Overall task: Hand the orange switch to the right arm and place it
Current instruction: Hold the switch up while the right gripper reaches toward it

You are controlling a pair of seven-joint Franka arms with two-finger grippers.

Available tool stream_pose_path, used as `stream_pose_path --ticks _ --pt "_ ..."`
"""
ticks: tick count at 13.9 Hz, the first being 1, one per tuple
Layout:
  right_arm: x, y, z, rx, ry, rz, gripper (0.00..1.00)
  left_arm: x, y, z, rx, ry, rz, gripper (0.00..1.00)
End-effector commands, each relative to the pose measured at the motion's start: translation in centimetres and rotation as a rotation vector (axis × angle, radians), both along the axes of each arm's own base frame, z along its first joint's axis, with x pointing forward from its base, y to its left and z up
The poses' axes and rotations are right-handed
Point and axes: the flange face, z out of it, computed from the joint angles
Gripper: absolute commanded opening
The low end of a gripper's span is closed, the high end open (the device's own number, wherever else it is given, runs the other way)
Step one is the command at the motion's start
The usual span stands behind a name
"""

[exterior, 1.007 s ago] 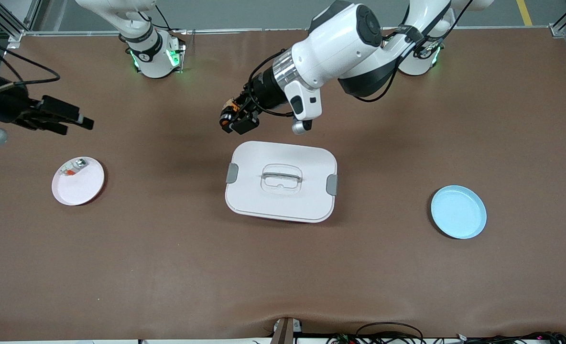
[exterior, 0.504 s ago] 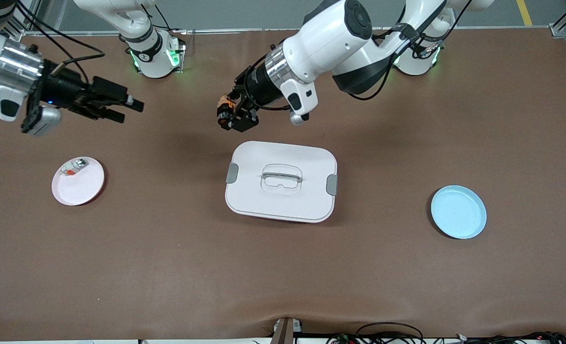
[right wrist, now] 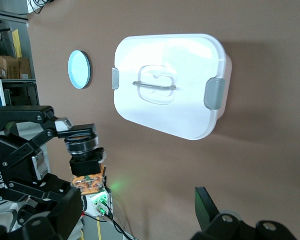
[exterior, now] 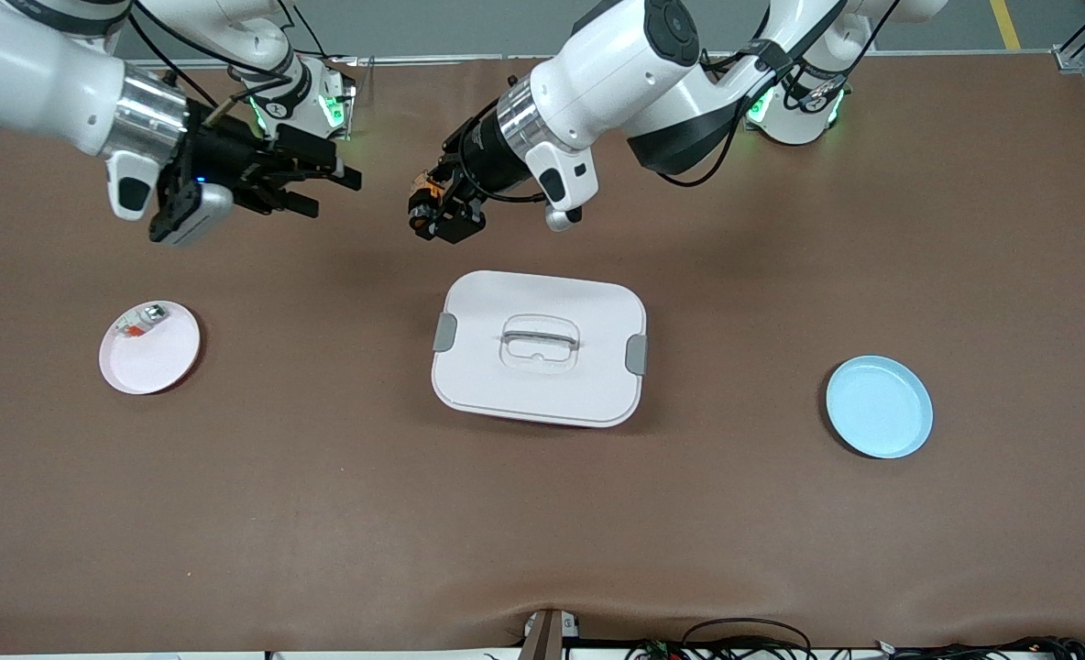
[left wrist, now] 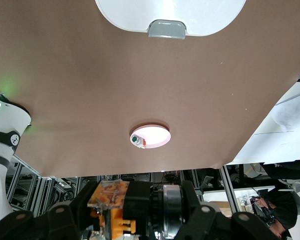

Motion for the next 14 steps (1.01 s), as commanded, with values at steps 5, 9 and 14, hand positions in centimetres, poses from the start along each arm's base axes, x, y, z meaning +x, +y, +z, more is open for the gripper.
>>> stream_pose_path --ticks 5,9,14 --pt "-0.8 4.6 -0.6 0.02 0.009 -0.069 1.0 -0.2 -0.1 0.4 0.014 -0.007 0.003 0.28" --pt "-1.3 5.9 -1.3 0.019 0.003 -0.082 1.0 -0.2 -0.1 0.1 0.018 -0.003 0.002 0.28" --pt "-2.1 7.1 -2.6 0.011 0.016 -0.099 1.0 -0.3 -0.2 0.0 0.019 -0.002 0.0 0.28"
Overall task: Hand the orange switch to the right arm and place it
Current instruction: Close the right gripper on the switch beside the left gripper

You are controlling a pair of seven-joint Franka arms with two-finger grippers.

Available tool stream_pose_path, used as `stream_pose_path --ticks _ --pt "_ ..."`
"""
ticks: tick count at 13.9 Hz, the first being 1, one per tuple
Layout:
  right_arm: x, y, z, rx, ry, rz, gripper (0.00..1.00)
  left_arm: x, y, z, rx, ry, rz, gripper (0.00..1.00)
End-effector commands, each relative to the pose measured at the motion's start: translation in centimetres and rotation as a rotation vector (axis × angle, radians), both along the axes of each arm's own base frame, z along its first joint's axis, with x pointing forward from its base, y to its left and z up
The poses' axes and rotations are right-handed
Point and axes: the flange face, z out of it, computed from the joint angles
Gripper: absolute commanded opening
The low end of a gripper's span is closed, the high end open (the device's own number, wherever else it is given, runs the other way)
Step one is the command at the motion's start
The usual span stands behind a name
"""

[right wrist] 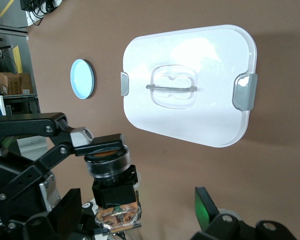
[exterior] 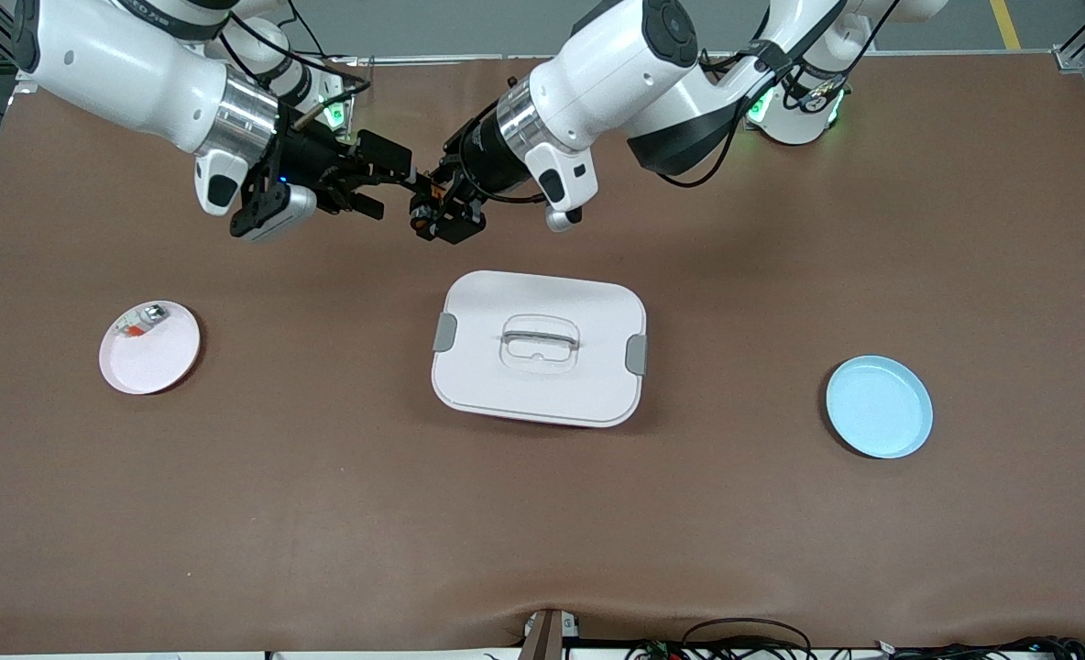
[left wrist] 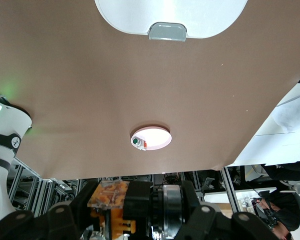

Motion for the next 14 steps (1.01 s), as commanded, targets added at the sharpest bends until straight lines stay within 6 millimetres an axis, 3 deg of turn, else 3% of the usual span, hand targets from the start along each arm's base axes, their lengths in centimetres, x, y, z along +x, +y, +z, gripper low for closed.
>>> stream_pose_path --ticks 1,12,13,14 --pt "-0.96 0.91 -0.75 0.015 0.01 -0.021 1.0 -0.53 -0.46 0.2 0.01 0.0 -0.002 0.28" --pt "-1.66 1.7 -1.45 0.01 0.012 -0.011 1.0 -1.28 -1.08 0.92 0.0 -0.005 -0.008 0.28" --pt "-1.71 1.7 -1.38 0.012 0.013 -0.01 0.94 -1.24 -1.02 0.99 0.0 -0.007 -0.007 0.28" --pt "-1.75 1.68 -1.31 0.011 0.012 -0.009 0.81 -1.34 -1.06 1.11 -0.001 -0.008 -0.008 0.28"
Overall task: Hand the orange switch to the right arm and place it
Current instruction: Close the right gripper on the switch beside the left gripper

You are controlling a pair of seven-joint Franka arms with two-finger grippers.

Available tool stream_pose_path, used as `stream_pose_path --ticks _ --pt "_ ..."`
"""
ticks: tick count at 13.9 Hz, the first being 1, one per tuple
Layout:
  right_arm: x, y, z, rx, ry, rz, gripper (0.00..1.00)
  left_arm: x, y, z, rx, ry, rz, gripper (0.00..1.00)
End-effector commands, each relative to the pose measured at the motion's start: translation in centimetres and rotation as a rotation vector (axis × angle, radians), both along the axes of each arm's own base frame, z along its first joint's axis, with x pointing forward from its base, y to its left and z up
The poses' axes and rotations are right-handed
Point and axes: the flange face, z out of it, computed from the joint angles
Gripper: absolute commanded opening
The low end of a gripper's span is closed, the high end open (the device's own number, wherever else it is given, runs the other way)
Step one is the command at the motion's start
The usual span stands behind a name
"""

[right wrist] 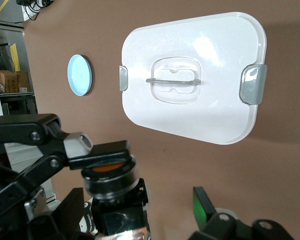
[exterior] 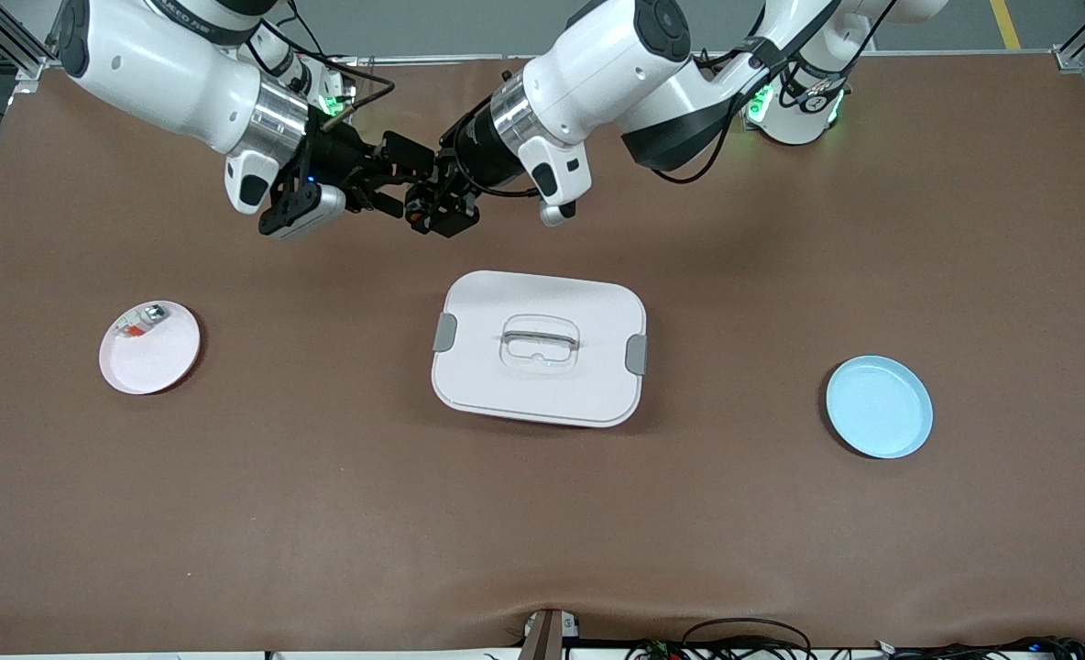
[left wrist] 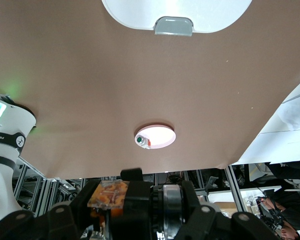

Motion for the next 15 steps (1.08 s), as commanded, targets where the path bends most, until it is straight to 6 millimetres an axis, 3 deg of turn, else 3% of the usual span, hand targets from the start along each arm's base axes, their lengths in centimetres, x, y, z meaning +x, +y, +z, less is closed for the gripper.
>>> stream_pose_path --ticks 1,3,5,6,11,12,14,15 --pt "-0.78 0.0 0.24 0.016 0.009 -0.014 0.67 -0.34 -0.16 1.04 0.001 -0.009 0.011 0.28" --pt "-0.8 0.0 0.4 0.018 0.004 -0.012 0.45 -0.37 -0.15 1.14 0.0 -0.011 0.011 0.28" --pt "-0.78 -0.03 0.58 0.019 0.001 -0.005 0.05 -0.37 -0.15 1.14 0.0 -0.011 0.011 0.28" --pt "-0.72 -0.1 0.66 0.02 0.003 -0.011 0.0 -0.37 -0.15 1.14 0.0 -0.012 0.01 0.28" --pt "-0.61 -0.1 0.7 0.021 -0.005 -0.01 0.0 -0.37 -0.15 1.14 0.001 -0.014 0.009 0.31" --pt "-0.61 -0.1 0.7 0.021 -0.008 -0.007 0.0 -0.28 -0.08 1.14 0.001 -0.017 0.007 0.48" --pt "-0.56 -0.16 1.02 0.024 -0.017 -0.004 0.0 -0.26 0.01 1.35 0.011 -0.04 0.004 1.0" --pt "-0.39 -0.35 1.08 0.025 -0.019 -0.006 0.0 -0.33 0.03 1.54 0.014 -0.048 0.005 1.0"
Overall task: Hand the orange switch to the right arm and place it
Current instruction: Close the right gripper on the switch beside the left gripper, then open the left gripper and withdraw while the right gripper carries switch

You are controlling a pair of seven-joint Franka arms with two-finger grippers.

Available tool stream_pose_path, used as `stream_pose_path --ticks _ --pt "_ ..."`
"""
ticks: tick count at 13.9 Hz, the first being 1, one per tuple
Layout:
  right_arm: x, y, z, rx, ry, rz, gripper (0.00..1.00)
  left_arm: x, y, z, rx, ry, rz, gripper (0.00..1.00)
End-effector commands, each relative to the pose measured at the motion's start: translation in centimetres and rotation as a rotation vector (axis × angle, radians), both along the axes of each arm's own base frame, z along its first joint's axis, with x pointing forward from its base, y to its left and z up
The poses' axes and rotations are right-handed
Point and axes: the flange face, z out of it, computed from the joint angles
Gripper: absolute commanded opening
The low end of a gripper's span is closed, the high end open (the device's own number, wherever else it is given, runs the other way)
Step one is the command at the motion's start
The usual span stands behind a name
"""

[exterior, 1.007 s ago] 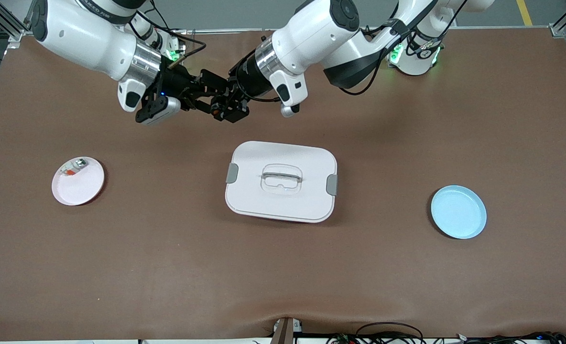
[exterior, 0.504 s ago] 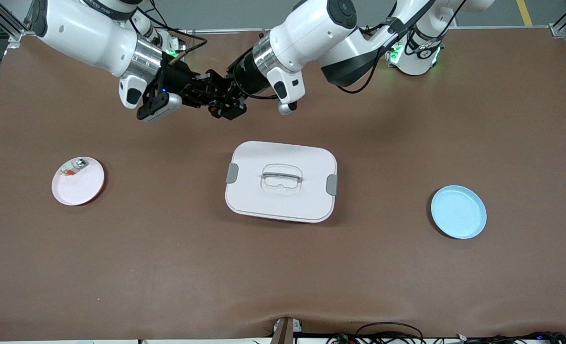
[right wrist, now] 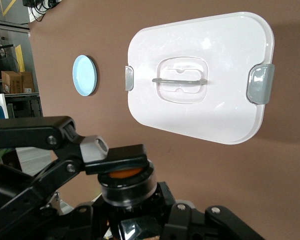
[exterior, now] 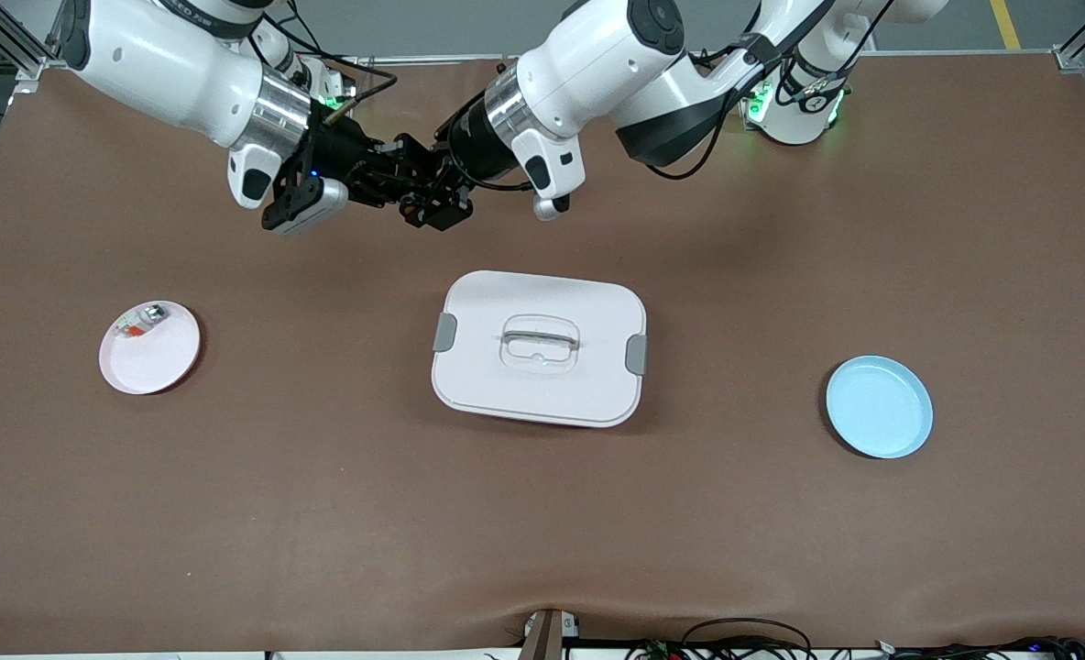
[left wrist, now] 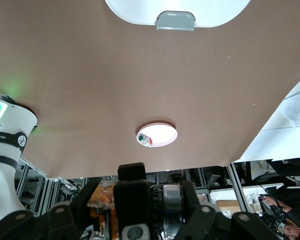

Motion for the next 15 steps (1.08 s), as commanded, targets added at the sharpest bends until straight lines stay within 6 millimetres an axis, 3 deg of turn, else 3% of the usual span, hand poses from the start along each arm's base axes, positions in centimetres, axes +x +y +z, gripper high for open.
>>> stream_pose_path --ticks 1,4,8,12,15 --pt "0.0 -0.9 0.4 0.011 -0.014 0.001 0.0 -0.1 0.5 1.7 0.009 -0.035 0.017 1.0" --pt "0.7 -1.8 -0.1 0.01 -0.053 0.04 0.0 0.5 1.6 3.0 0.003 -0.059 0.032 1.0" --pt "2.5 -5.0 -2.0 -0.014 -0.112 0.15 0.0 2.4 4.9 4.5 0.045 -0.076 0.047 1.0" --pt "3.8 -9.9 -4.5 -0.146 -0.198 0.378 0.0 5.4 9.7 4.4 0.142 -0.08 0.008 1.0" --pt "3.8 -12.9 -5.6 -0.278 -0.219 0.535 0.0 8.5 14.9 3.6 0.223 -0.08 -0.047 1.0"
